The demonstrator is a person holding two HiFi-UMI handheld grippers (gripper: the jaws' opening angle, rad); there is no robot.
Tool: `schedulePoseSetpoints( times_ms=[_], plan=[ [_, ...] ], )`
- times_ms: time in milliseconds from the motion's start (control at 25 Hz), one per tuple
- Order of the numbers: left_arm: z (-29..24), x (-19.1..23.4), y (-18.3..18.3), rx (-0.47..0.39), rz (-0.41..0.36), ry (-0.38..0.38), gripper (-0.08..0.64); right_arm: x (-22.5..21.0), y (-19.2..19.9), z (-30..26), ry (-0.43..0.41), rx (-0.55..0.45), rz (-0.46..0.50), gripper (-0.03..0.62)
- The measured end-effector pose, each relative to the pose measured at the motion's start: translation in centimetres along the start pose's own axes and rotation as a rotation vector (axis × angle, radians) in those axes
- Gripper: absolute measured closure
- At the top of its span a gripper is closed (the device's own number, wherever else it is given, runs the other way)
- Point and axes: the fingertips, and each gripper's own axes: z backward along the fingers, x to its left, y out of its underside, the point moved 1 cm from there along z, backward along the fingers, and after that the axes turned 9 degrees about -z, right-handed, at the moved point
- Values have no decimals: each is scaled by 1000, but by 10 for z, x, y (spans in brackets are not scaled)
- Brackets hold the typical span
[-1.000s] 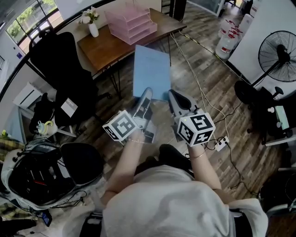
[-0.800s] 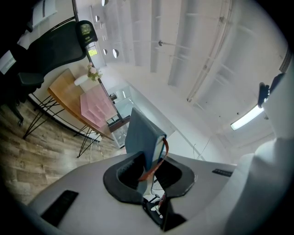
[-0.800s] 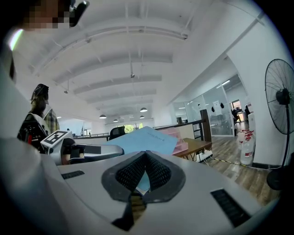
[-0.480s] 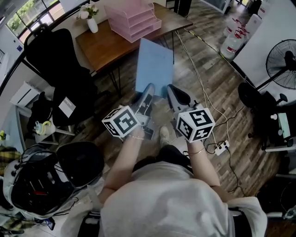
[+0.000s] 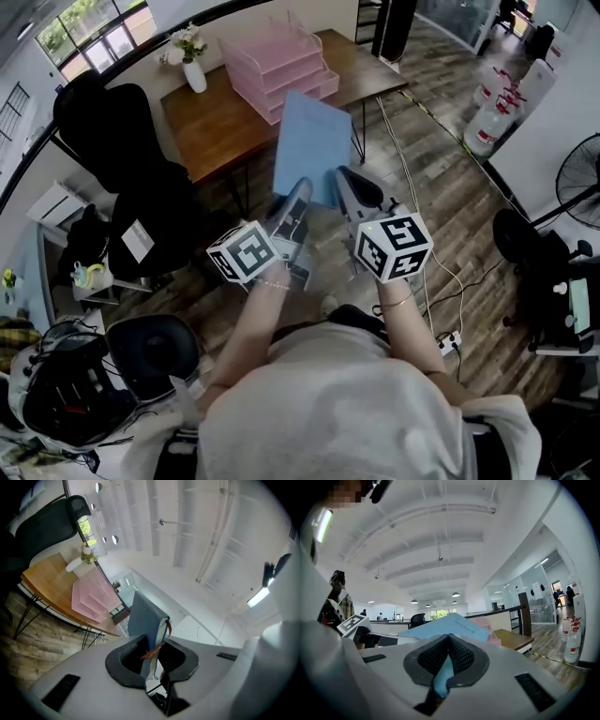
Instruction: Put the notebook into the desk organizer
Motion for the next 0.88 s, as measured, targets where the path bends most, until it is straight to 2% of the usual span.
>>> schedulePoseSetpoints(
  times_ms=[160, 360, 520, 880],
  plan=[
    [-41, 8, -8, -40, -16, -10, 488, -40, -15, -22, -22, -1, 7, 583],
    [-74, 14, -12, -70, -22, -44, 486, -69, -21, -34, -53, 20, 0, 583],
    [-91, 42, -16, -53, -2, -53, 488, -89, -16, -59, -22, 21, -17, 583],
    [-114, 72, -13, -39, 27, -87, 486, -133, -8, -76, 37, 15, -82, 583]
  ],
)
